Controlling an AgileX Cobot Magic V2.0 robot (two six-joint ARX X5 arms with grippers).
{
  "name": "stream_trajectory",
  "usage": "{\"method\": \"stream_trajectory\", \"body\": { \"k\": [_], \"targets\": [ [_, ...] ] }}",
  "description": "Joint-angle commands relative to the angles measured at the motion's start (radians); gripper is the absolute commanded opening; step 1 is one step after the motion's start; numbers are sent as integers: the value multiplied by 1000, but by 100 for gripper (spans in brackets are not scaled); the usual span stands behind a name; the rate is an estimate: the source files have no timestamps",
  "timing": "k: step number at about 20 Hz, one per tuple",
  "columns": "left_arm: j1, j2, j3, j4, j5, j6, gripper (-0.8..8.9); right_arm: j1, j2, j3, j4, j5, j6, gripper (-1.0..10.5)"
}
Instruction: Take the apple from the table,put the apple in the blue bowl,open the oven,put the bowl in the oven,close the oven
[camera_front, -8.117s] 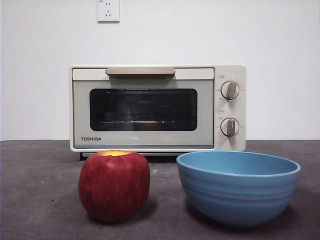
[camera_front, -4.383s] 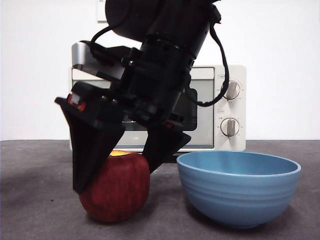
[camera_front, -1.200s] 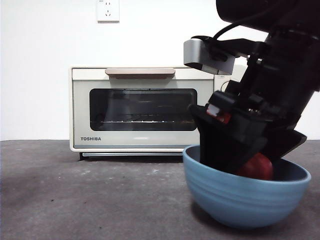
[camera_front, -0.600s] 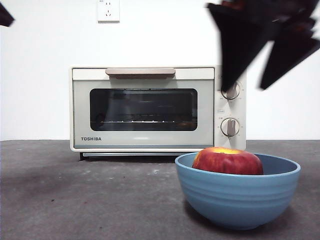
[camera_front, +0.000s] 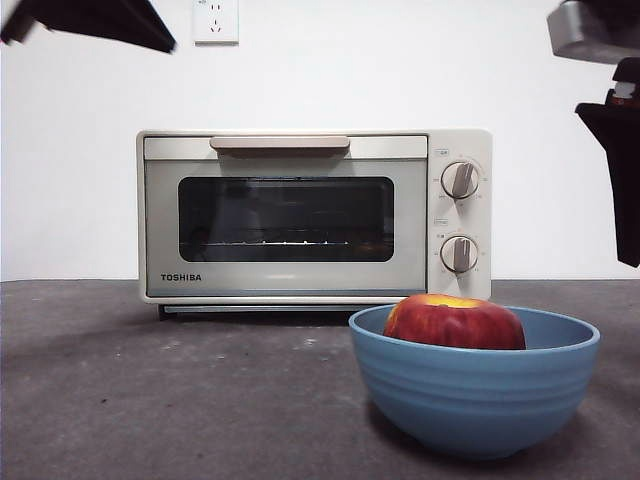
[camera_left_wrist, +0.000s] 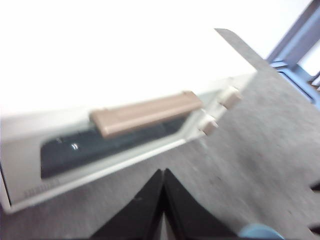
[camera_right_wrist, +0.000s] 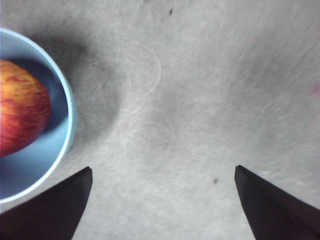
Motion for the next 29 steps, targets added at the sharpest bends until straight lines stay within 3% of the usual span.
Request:
{"method": "stream_trajectory", "body": {
  "k": [1,9,16,29],
  "targets": [
    [-20,101,73,56,-19,22,7,-16,8,7,31,-40,12,454],
    [-54,397,268,85,-46,66,7,-53,6,7,31,-70,23,453],
    [-84,482,291,71,-79,90,7,-53,6,7,34,-70,23,453],
    [-233,480,291,-364,-79,118,7,-54,6,7,30,-106,64,453]
  ]
}}
